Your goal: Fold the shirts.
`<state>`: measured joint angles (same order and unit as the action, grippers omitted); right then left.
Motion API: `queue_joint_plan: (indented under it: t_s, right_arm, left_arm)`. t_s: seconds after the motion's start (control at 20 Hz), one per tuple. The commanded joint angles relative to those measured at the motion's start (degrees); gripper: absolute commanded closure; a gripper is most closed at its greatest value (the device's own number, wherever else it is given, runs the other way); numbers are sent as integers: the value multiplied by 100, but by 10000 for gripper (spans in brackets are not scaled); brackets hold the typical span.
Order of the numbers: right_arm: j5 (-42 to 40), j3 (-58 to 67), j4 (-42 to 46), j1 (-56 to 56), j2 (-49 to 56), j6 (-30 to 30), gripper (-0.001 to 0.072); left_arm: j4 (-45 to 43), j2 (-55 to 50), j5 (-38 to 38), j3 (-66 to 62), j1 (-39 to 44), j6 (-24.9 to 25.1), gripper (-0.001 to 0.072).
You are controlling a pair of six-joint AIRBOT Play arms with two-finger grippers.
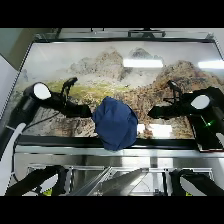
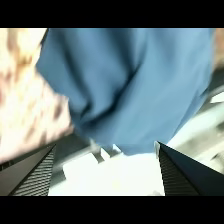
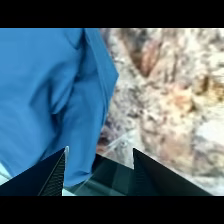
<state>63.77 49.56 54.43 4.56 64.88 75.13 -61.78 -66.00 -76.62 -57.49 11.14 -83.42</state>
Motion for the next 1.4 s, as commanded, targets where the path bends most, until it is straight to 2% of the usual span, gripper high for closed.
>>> queue_joint_plan:
  t_s: [0.0,0.1,0.3,0.4,0.6,0.65,0.7,0.75,0.8,0.85,0.9,1.15,1.35]
  right_arm:
    - [-9,4,-409,-87,929,-887,253]
    - [-11,4,-879,-76,1355,-1381,253]
    - [-111,7,-1834,136,2105,-2092,253]
    - [-192,7,-2114,260,2420,-2232,253]
    - [-247,7,-2214,376,2719,-2293,253]
    - [-258,7,-2216,376,2741,-2293,254]
    - [-297,7,-2216,376,2741,-2293,266]
    - [-293,9,-2282,374,2741,-2297,413]
    - [-260,9,-2409,374,2741,-2402,526]
    - [-120,20,-2658,374,2739,-2640,671]
    - [72,61,-2920,374,2736,-2782,699]
    - [1849,918,-4063,-11,1976,-2883,700]
    - [2041,1631,-5031,-686,162,-2817,700]
  left_arm:
    - [50,566,798,1596,151,98,-1]
    - [216,782,1646,2253,518,146,16]
    - [903,619,3130,2774,1239,629,15]
    - [898,188,3331,2723,1440,649,15]
    - [903,-638,3211,2116,1515,719,18]
    - [896,-758,3073,1910,1515,761,148]
    - [890,-835,2938,1738,1515,780,398]
    - [887,-874,2809,1591,1513,798,624]
    - [885,-866,2747,1504,1513,800,700]
    - [887,-839,2675,1419,1513,800,700]
    - [879,-778,2581,1351,1510,802,700]
    - [881,267,1539,479,863,970,700]
    - [962,1467,592,-997,-302,925,680]
